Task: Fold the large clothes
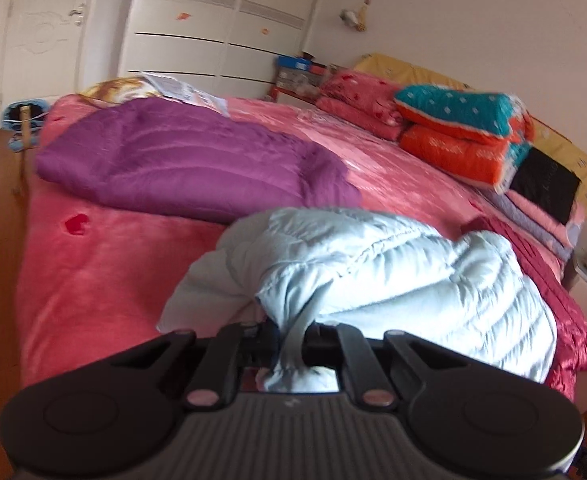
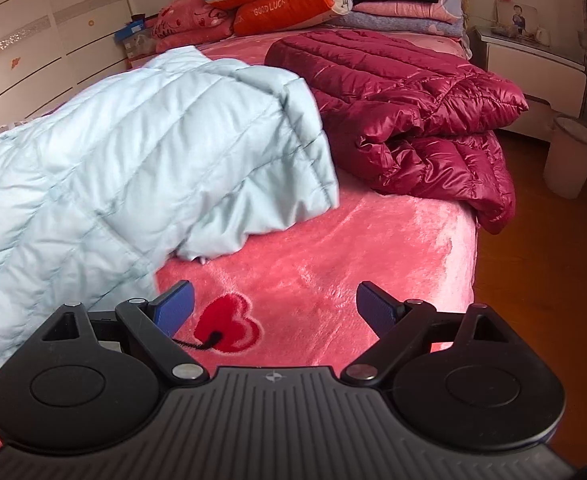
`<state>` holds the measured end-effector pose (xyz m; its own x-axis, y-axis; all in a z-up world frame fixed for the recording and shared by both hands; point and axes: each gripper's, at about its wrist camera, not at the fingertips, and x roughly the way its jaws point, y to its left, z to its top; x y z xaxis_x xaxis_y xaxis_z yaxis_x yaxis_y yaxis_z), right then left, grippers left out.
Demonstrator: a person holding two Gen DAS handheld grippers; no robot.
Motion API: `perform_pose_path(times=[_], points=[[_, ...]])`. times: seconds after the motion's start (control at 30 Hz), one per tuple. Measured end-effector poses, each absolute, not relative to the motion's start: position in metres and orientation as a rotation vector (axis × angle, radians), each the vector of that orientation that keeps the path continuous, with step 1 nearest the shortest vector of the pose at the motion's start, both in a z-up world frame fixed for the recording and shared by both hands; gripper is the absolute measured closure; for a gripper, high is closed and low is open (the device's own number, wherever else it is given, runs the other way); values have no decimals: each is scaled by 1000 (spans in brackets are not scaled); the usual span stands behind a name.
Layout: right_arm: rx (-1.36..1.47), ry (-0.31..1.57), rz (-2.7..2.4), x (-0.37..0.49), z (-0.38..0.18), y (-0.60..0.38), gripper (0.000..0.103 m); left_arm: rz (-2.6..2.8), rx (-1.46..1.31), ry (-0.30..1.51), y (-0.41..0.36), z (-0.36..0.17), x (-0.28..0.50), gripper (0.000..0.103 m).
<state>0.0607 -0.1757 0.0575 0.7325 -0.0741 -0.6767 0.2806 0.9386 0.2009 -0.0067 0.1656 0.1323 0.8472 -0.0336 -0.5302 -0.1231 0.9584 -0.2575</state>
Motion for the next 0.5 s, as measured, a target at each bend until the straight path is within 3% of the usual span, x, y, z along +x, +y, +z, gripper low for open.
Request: perform_pose_path(times=[0.27, 0.5], points=[[338, 702, -191, 56, 58, -188, 0, 240, -332, 511, 233, 148, -26, 97], [385, 678, -19, 56, 63, -175, 0, 228, -282, 556, 237, 131, -25, 94]])
